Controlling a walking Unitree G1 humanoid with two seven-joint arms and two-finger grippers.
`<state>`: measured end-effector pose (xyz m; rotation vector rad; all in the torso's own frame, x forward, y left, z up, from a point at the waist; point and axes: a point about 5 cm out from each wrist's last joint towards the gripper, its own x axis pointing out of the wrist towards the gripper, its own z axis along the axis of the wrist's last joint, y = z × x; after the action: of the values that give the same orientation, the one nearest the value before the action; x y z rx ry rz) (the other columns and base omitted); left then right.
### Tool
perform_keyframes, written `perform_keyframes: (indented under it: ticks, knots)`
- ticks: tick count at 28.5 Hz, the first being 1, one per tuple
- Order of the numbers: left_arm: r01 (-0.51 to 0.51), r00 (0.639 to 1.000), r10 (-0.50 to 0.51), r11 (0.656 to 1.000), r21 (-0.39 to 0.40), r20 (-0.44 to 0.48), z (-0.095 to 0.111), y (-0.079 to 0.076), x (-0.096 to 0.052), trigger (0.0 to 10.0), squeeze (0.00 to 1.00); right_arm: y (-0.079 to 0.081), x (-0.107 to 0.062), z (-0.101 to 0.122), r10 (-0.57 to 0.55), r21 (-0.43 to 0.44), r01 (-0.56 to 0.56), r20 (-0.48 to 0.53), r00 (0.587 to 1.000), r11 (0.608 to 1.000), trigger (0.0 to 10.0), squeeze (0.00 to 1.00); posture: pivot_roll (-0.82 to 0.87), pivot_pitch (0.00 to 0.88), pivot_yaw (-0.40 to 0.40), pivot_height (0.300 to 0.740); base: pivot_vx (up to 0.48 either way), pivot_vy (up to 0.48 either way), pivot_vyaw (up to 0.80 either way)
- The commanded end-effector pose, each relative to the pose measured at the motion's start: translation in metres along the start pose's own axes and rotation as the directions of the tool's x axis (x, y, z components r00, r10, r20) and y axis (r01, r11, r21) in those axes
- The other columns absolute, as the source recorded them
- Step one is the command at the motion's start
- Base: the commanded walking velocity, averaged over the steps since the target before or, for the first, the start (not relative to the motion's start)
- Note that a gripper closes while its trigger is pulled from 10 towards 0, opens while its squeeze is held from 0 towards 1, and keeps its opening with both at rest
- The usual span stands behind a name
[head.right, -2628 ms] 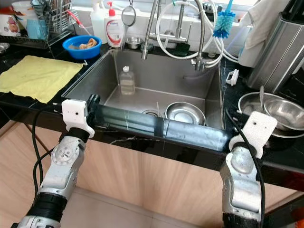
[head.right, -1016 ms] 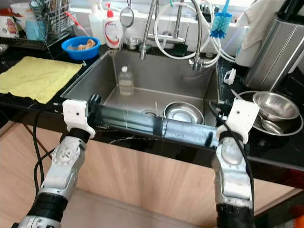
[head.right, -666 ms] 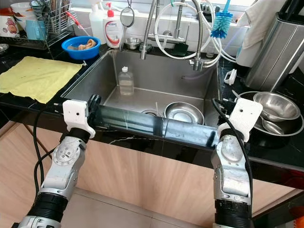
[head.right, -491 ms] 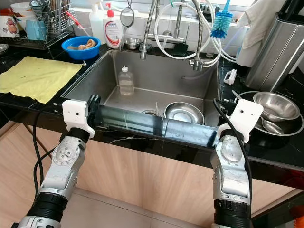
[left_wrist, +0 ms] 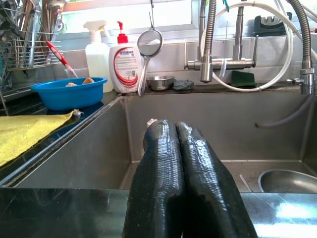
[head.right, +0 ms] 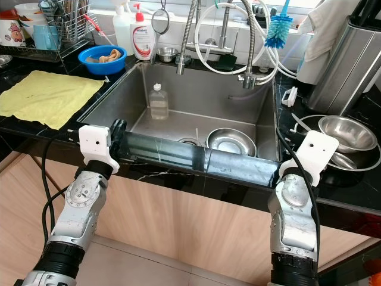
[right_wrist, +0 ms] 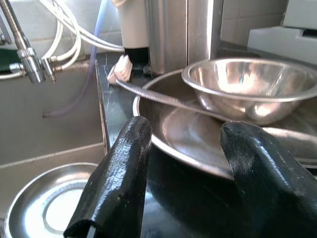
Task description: Kitchen organization
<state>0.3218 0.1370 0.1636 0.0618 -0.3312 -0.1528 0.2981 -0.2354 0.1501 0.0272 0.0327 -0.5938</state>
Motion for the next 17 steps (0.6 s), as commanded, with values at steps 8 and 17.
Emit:
perform_keyframes:
  ticks: [8,17]
  knots:
    - [0.007,1.0,-0.008,1.0,0.009,0.008,0.004,0.002,-0.001,10.0,0.0,0.001,-0.003,-0.01,-0.001,0.009,0.001,-0.052,0.999,1.0,10.0,0.0,0.08,0.0,-0.014,0.74,0.0,0.0,0.0]
    - [0.008,1.0,-0.008,1.0,0.009,0.007,0.004,0.001,-0.001,10.0,0.0,-0.02,-0.002,-0.012,-0.147,0.01,0.148,-0.072,0.987,0.989,10.0,0.0,0.08,0.0,-0.015,0.74,0.0,0.0,0.0]
